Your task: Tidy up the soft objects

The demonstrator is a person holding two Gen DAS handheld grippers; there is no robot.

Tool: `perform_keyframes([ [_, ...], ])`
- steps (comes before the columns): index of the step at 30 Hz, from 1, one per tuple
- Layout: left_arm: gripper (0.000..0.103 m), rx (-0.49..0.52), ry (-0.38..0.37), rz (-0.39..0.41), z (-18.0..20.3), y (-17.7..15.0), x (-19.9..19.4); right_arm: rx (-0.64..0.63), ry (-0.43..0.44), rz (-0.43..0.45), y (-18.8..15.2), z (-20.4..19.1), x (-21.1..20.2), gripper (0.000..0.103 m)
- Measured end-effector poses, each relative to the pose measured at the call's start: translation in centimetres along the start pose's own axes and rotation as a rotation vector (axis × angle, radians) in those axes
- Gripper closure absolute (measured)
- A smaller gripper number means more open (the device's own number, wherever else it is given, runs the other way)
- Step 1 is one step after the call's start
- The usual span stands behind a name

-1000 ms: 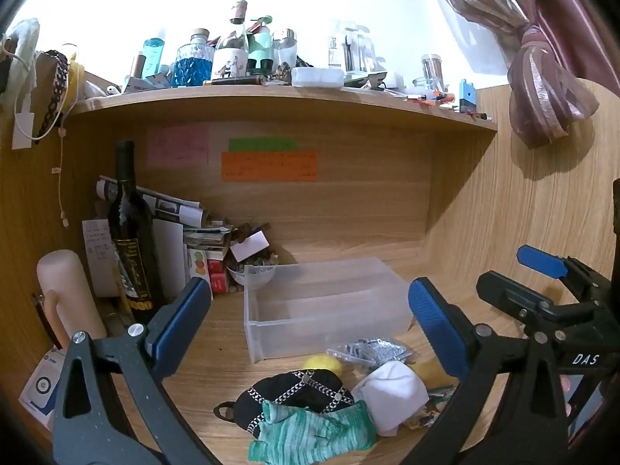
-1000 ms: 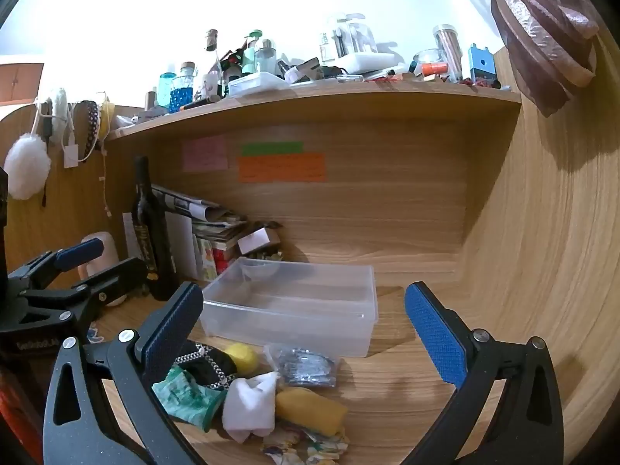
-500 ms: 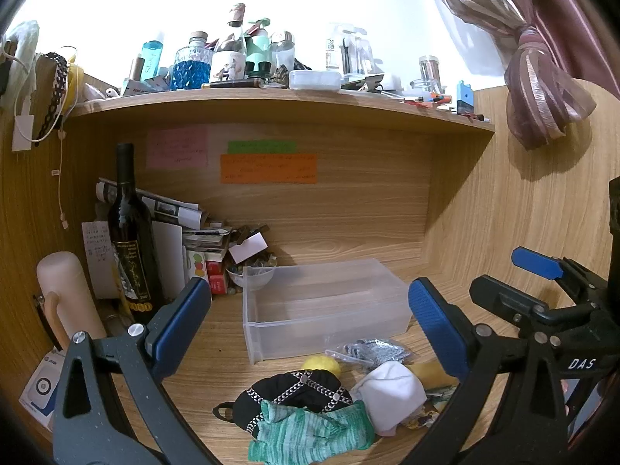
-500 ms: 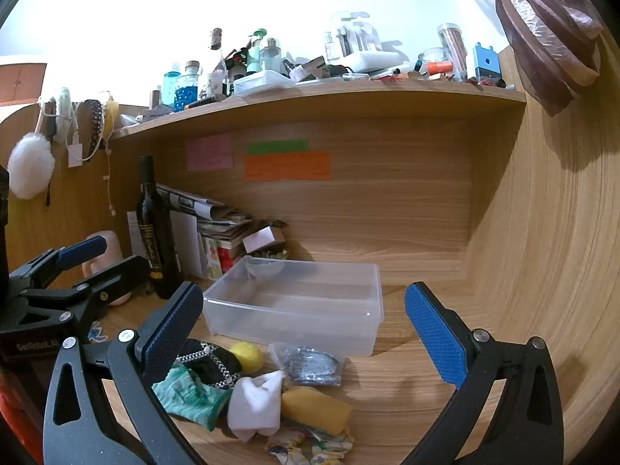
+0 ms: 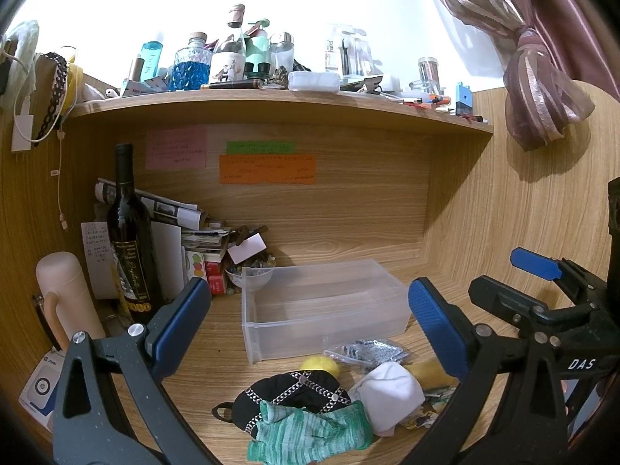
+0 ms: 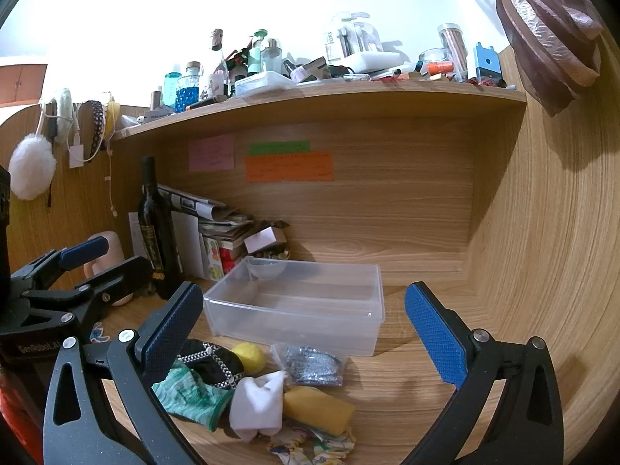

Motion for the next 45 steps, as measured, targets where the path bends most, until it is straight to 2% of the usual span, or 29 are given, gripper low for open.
perform_keyframes([
  [40, 0.000, -0.017, -0.005, 0.000, -0.45, -0.15, 0.17, 0.006, 0.016, -0.004, 0.25, -0.28, -0.05, 0.000],
  [45, 0.000, -0.020, -0.022, -0.022, -0.51, -0.43, 0.70, 0.000, 0.008, -0.024, 0.07, -0.19, 0.39, 0.000],
])
Point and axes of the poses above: each gripper's, at about its wrist camera, not at the fingertips, and x roughly the way its jaws point, z to its right, y to its top, the point moved 3 cm from there along x, roughly the way its jaws point, and after that the axes turned 2 degrees about -z, right-handed, at the moved point
